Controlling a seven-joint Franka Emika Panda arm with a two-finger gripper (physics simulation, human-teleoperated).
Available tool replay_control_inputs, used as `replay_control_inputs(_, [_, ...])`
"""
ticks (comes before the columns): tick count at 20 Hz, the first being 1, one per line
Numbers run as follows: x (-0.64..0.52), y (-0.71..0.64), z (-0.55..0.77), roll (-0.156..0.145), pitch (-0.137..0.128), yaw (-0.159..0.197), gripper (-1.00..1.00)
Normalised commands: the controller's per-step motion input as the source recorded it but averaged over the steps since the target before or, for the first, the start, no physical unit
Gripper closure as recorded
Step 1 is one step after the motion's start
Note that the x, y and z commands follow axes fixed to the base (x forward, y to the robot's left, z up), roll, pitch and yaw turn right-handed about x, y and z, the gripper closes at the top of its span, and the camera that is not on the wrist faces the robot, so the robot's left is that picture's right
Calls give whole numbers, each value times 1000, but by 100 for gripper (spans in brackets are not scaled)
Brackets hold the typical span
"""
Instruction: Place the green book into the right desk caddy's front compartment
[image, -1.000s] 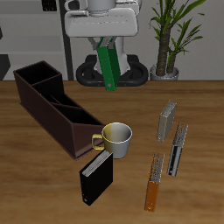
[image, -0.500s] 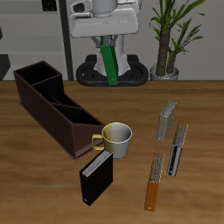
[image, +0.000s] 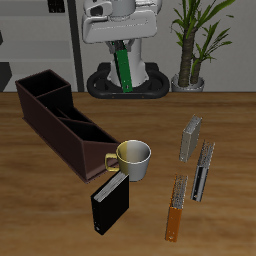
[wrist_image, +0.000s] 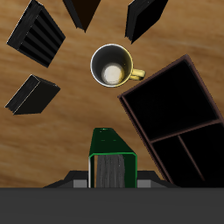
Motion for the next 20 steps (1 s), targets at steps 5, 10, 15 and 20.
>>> replay_control_inputs(5, [-208,-75,17,-49,10,136,100])
replay_control_inputs(10, [-77,-297,44,-87,1,117,100])
replay_control_inputs(15, [-137,-351,75,-99,-2,61,100])
replay_control_inputs(20, [-95,-143,127,-48,-20,28,100])
